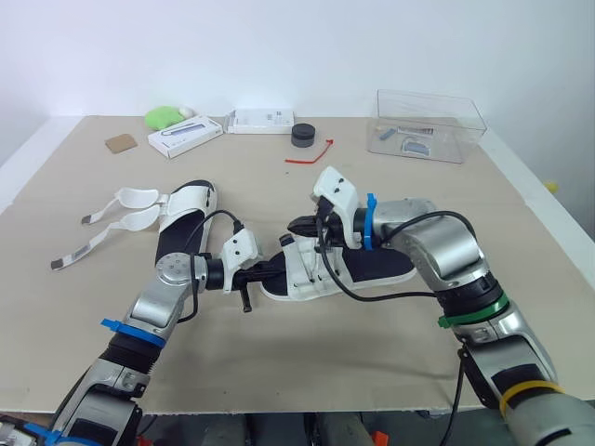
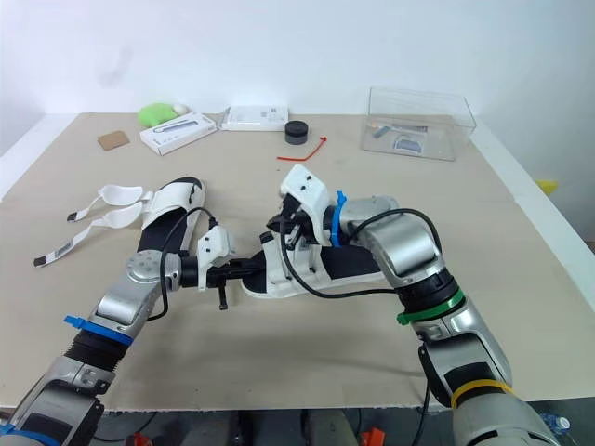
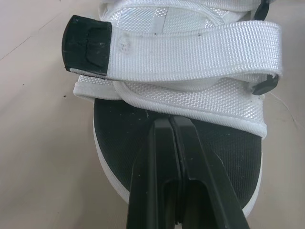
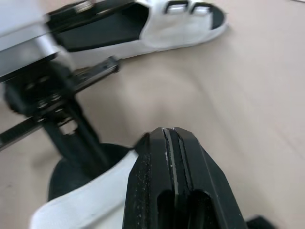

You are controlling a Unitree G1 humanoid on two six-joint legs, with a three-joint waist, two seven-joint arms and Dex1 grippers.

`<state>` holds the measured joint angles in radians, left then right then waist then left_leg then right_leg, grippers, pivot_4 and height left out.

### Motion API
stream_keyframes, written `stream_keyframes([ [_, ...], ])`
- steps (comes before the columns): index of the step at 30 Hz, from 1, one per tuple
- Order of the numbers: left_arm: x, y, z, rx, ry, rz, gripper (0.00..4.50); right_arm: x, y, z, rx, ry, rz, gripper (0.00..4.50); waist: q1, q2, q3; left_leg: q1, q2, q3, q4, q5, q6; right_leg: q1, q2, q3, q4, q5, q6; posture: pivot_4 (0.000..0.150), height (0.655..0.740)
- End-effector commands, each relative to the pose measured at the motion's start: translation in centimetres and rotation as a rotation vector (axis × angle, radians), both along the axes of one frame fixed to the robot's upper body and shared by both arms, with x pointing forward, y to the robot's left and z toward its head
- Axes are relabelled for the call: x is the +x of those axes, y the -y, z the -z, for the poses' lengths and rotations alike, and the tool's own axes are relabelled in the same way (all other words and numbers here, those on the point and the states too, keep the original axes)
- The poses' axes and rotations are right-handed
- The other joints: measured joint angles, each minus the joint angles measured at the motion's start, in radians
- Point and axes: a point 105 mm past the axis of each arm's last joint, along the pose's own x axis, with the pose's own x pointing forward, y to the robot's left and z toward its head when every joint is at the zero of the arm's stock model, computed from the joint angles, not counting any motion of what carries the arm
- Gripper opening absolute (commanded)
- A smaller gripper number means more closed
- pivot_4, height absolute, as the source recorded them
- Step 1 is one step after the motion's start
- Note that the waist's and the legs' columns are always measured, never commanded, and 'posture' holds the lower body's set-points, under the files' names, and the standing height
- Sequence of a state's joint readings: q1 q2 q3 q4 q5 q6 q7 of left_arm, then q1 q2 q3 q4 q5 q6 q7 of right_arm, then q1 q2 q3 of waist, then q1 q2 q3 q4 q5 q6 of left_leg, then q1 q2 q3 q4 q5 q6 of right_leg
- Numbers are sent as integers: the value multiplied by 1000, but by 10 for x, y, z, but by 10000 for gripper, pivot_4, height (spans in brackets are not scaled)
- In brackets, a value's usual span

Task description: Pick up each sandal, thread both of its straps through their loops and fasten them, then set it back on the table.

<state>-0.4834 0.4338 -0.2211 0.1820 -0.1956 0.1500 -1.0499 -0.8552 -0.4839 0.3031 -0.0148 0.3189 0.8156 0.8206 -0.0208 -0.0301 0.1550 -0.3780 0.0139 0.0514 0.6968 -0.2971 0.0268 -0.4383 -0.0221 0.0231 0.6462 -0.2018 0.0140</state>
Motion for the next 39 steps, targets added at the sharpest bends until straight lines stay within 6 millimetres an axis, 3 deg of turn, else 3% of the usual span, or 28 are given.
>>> stream_keyframes([
  [1,-3,-4,15,32,-45,-17,0,0,-3,-21,56,13,-3,3620,0,0,0,0,0,0,0,0,0,0,0,0,0,0,0,1500,7400],
  [3,-4,-4,15,31,-47,-16,0,-1,-4,-21,56,4,-8,9679,0,0,0,0,0,0,-1,0,0,0,0,0,0,0,0,1500,7400],
  [6,-5,-3,16,33,-50,-14,0,-8,-7,-22,76,-46,-27,23065,0,0,0,0,0,-1,-1,0,0,0,0,0,0,0,0,1500,7400],
  [25,-5,-3,16,36,-51,-14,0,-9,-15,0,94,-326,-17,23065,0,0,0,0,0,-1,-3,0,0,-1,-1,-1,0,0,-1,1500,7400],
  [28,-4,-4,16,36,-50,-17,0,-8,-16,2,89,-340,-17,14774,0,0,0,0,0,-1,-3,0,0,-1,-1,-1,0,0,-1,1500,7400],
  [31,-4,-4,16,36,-49,-19,0,-7,-15,1,95,-345,-13,195,0,0,0,0,0,-1,-4,0,0,-1,-1,-1,-1,-1,-1,1500,7400],
  [36,-4,-4,16,34,-49,-23,0,-6,-13,-1,101,-353,-12,195,0,0,0,0,0,-1,-4,0,0,-1,-1,-1,-1,-1,-1,1500,7400],
  [39,-4,-4,15,33,-49,-24,0,-4,-10,-14,131,-321,-13,195,0,0,0,0,0,-1,-4,0,0,-1,-1,-2,-1,-1,-1,1500,7400],
])
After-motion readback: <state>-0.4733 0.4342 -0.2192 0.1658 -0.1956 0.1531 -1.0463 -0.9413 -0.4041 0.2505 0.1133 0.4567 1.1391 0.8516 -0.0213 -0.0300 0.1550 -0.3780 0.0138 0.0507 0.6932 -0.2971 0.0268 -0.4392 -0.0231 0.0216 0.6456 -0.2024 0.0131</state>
